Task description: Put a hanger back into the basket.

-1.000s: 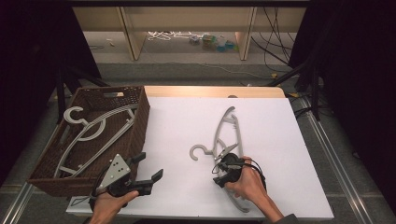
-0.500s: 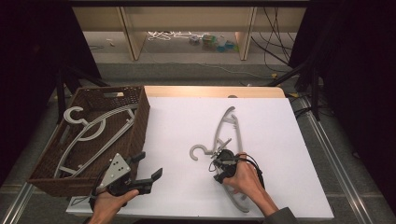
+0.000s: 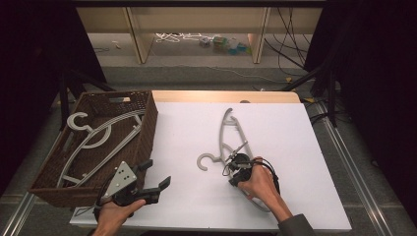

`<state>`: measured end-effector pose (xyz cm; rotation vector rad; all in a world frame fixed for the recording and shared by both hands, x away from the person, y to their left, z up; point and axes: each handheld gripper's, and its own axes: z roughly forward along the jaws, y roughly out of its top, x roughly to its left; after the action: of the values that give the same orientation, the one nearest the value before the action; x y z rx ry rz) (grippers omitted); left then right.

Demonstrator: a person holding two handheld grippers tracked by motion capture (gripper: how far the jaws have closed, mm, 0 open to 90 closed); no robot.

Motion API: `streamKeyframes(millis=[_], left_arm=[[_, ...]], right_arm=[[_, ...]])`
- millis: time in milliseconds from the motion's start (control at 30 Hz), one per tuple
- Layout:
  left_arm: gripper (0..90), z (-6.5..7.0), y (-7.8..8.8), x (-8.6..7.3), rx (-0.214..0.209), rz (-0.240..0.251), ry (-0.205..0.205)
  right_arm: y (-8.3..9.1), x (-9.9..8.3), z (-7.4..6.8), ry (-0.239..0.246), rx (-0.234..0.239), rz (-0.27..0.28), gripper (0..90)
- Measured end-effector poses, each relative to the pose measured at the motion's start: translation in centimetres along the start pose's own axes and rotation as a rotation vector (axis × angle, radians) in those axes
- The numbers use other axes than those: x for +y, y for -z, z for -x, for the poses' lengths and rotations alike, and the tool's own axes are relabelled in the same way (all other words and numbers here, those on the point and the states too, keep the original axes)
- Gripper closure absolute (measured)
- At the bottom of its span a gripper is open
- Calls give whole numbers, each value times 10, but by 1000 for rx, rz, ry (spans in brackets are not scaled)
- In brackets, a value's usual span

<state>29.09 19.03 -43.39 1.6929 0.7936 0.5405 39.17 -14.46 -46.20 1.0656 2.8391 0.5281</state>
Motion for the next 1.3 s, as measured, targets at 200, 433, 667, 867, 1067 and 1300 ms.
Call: streamKeyframes(millis=[200, 433, 667, 867, 1067, 1300], left_arm=[[184, 1, -1, 0, -2, -3, -4], [193, 2, -2, 1, -1, -5, -24], [206, 4, -4, 2, -2, -10, -78], [223, 2, -6, 4, 3, -2, -160], [227, 6, -16, 6, -16, -57, -198], [234, 7, -28, 18, -33, -122, -259]], right_arm=[[0, 1, 7, 25, 22, -13, 823], [2, 2, 6, 116, 21, -20, 826], [7, 2, 4, 180, 48, -9, 827], [19, 1, 0, 212, 80, 13, 827], [30, -1, -4, 243, 107, 28, 827], [49, -10, -6, 262, 133, 56, 828]])
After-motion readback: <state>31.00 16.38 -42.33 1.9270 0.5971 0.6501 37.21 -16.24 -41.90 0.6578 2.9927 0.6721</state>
